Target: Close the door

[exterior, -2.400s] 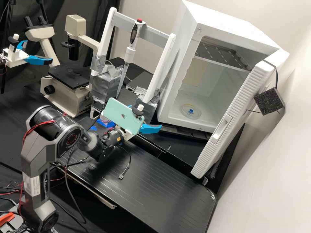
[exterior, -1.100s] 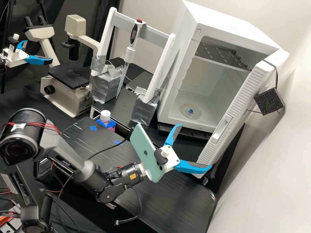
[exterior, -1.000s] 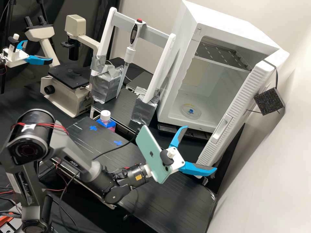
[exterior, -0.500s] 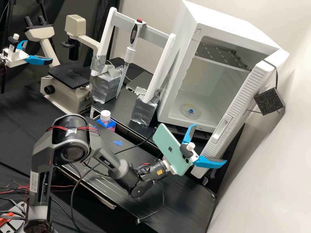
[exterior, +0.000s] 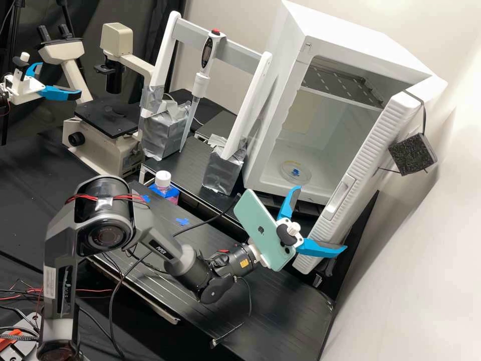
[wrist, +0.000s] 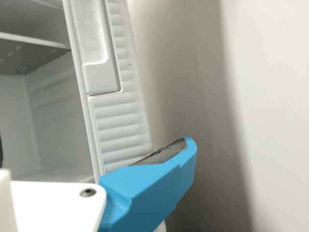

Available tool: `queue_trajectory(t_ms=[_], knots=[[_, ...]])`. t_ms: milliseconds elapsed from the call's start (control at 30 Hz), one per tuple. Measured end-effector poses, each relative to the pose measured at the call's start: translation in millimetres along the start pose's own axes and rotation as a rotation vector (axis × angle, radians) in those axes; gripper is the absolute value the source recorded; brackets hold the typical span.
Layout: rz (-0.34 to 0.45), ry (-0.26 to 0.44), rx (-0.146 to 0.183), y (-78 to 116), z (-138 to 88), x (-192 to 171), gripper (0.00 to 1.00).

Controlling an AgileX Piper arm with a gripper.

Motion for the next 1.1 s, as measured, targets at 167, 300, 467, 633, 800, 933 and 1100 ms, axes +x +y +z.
queue_trajectory(t_ms=[167, 300, 467, 633, 800, 933, 1100], knots=[[-0.048, 0.017, 0.039, -15.9, -11.9, -7.6, 1.00], [-0.116, 0.057, 0.058, -29.4, -27.6, -14.8, 1.00], [-0.255, 0.150, 0.043, -54.0, -52.0, -21.8, 1.00], [-0.367, 0.236, 0.032, -75.1, -70.8, -31.2, 1.00], [-0.396, 0.270, 0.036, -83.3, -77.8, -32.6, 1.00], [-0.401, 0.275, 0.031, -85.1, -78.9, -32.8, 1.00], [-0.400, 0.279, 0.016, -85.4, -79.1, -32.9, 1.00]])
